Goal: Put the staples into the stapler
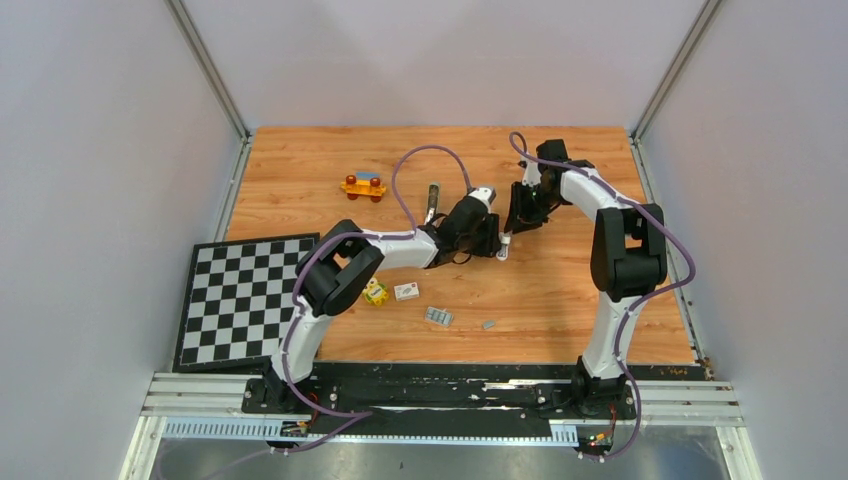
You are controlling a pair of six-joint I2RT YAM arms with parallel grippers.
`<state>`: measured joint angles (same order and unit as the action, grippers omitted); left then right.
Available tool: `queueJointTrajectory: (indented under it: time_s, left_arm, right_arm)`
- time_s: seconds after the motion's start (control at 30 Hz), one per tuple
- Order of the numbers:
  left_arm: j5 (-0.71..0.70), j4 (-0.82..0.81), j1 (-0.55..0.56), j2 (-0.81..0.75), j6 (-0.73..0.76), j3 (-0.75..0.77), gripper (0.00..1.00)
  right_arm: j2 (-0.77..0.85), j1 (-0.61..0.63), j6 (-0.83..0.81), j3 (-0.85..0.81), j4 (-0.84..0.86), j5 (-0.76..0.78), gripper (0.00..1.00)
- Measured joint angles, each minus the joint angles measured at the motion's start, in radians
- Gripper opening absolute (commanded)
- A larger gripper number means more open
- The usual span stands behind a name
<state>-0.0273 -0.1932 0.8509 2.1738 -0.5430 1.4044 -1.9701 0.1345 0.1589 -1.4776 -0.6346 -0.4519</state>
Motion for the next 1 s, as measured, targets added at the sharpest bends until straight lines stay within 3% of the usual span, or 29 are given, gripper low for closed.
queueJointTrajectory:
  time_s: [0.53, 1.0]
  left_arm:
    - [-0.021, 0.061, -0.005, -0.161, -0.062, -0.048, 0.51]
    - [0.070, 0.023, -0.008, -0.124, -0.078, -0.045, 0.45]
  right_arm:
    - [0.068, 0.000, 0.023, 0.051, -0.013, 0.023, 0.31]
    - [0.108, 0.000, 0.102, 0.156, 0.039, -0.021, 0.28]
